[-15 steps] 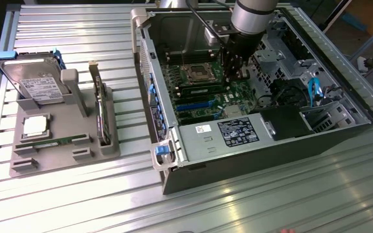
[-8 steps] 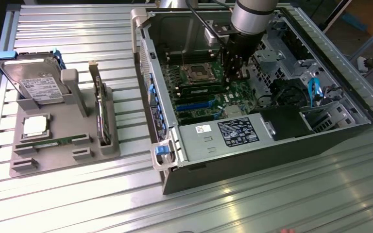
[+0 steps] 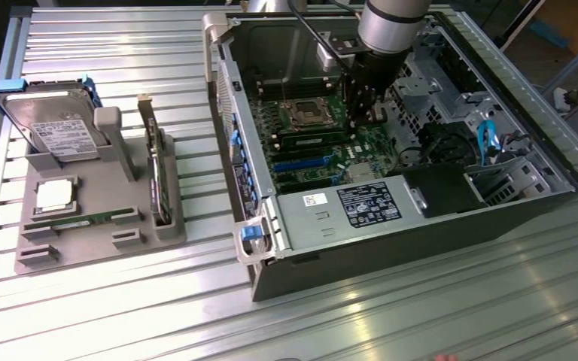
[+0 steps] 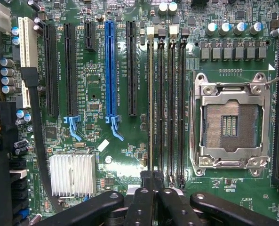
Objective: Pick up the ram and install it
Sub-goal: 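Press down the ram until it locks into place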
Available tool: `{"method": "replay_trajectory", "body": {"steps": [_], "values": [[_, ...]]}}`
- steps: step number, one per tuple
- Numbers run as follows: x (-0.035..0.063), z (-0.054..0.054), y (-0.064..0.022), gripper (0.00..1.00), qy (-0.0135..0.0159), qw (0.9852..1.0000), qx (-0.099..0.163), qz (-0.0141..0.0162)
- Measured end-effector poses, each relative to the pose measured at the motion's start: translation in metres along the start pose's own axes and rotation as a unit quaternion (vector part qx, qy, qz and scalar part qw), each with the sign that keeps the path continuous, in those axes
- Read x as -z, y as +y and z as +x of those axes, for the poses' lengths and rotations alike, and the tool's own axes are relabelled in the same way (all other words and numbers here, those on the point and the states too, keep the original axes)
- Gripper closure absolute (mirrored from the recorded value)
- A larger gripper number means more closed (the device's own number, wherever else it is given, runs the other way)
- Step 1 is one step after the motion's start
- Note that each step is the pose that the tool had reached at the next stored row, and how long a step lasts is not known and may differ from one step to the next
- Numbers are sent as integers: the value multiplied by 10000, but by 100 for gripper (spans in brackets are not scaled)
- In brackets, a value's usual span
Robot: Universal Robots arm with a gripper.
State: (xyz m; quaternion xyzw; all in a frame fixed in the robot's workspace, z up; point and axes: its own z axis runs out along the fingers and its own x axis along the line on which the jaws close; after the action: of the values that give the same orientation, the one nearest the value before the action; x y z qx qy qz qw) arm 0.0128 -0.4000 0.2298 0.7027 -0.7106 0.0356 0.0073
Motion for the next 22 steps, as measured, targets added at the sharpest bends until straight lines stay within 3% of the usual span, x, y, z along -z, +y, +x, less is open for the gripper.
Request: {"method": "replay_trajectory", "body": {"steps": [9, 14, 17, 22], "values": [[107, 6, -4, 89, 0, 10000, 0, 0], [109, 6, -3, 89, -1, 10000, 1, 0], [112, 8, 71, 89, -1, 10000, 0, 2], [122, 10, 268, 89, 1, 10000, -1, 20]]}}
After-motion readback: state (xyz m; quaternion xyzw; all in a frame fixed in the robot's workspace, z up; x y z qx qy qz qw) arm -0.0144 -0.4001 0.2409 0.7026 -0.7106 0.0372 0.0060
